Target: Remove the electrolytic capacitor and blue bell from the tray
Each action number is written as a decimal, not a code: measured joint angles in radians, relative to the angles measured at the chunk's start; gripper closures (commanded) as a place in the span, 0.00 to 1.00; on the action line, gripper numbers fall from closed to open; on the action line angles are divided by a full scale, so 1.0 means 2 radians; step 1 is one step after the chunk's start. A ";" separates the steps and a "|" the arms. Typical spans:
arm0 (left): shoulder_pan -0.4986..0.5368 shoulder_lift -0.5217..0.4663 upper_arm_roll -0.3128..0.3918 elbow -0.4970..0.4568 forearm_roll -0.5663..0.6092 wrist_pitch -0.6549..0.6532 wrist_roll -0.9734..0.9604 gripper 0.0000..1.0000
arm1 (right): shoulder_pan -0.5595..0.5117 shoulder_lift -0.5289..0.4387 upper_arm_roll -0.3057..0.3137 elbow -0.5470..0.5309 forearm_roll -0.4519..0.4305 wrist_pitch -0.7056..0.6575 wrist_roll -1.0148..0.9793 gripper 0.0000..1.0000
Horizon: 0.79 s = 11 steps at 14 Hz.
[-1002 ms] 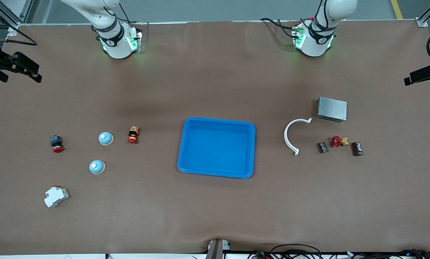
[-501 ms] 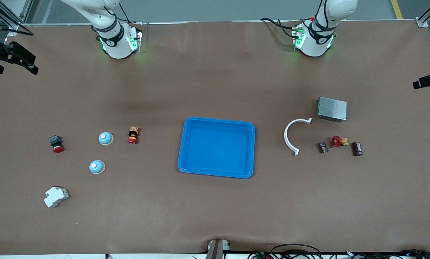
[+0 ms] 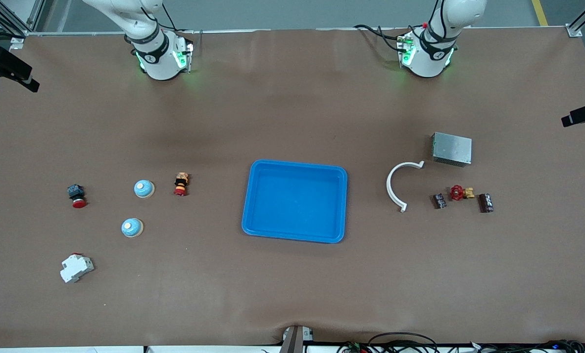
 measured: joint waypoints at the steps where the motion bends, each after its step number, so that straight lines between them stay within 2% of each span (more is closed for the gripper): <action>1: -0.001 -0.008 0.016 -0.001 -0.013 0.015 0.000 0.00 | 0.000 -0.003 -0.001 0.000 0.000 -0.003 0.000 0.00; 4: -0.012 -0.035 0.047 -0.002 -0.043 0.029 0.004 0.00 | 0.000 -0.009 -0.001 0.000 0.001 -0.016 0.005 0.00; 6: -0.042 -0.056 0.070 -0.003 -0.046 0.029 0.004 0.00 | 0.000 -0.010 -0.001 0.003 0.001 -0.023 0.006 0.00; 8: -0.084 -0.081 0.115 -0.003 -0.059 0.031 0.004 0.00 | 0.000 -0.010 -0.001 0.009 0.001 -0.026 0.006 0.00; 11: -0.146 -0.112 0.209 -0.004 -0.110 0.036 0.004 0.00 | 0.000 -0.010 0.003 0.016 0.001 -0.028 0.006 0.00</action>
